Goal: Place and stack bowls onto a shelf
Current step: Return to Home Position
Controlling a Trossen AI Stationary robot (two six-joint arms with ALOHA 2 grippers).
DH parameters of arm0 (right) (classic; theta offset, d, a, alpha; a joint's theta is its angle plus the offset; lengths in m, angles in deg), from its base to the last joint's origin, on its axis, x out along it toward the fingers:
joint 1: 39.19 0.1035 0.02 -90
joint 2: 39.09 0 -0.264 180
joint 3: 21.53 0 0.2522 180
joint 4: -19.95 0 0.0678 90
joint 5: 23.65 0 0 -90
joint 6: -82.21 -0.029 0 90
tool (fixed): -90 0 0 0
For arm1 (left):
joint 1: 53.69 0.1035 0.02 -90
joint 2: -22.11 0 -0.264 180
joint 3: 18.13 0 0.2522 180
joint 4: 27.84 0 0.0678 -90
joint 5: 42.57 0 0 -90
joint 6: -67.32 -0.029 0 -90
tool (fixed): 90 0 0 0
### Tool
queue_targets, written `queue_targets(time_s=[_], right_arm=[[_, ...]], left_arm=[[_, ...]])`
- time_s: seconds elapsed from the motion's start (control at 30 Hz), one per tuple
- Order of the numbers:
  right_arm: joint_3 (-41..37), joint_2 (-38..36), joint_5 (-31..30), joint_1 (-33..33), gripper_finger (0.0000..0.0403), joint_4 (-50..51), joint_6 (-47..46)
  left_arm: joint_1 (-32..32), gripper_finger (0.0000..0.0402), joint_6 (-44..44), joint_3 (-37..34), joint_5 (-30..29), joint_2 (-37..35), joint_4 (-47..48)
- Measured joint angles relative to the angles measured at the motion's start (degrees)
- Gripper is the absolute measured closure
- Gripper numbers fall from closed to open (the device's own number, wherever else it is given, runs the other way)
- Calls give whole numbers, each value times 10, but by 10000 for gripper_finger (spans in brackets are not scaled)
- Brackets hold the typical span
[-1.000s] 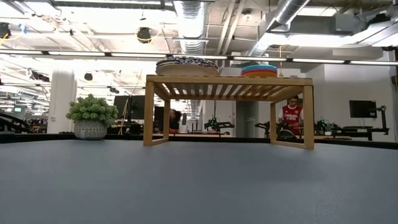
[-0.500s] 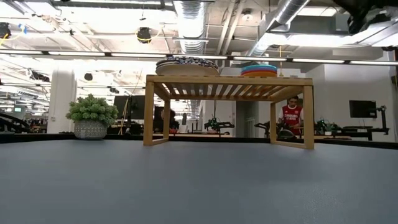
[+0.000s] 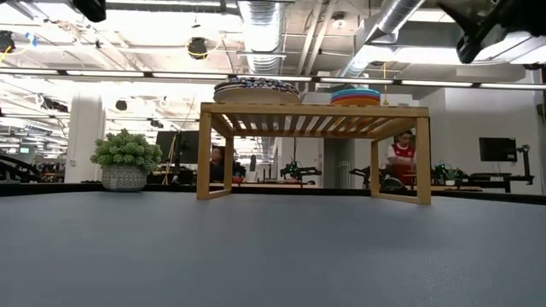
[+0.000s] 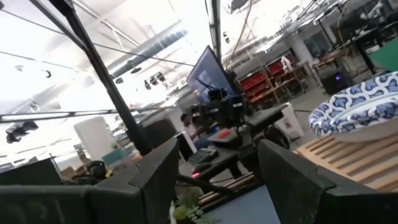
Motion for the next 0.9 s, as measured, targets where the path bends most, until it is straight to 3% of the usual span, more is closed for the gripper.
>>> queue_targets(time_s=[0.27,0.43,0.57,0.7,0.9], right_arm=[[-39,20,-121,135,154,-14,92],[-57,18,-94,170,154,-62,172],[-58,-4,-83,162,154,-47,190],[-53,-54,-81,126,154,6,177],[-39,-52,-65,83,154,49,161]], left_arm=[[0,205,-6,-2,7,-29,71],[0,205,-39,-2,8,-56,83],[0,205,-55,-2,21,-54,104],[0,205,-54,-2,-20,-54,137],[0,205,-56,-2,-21,-55,139]])
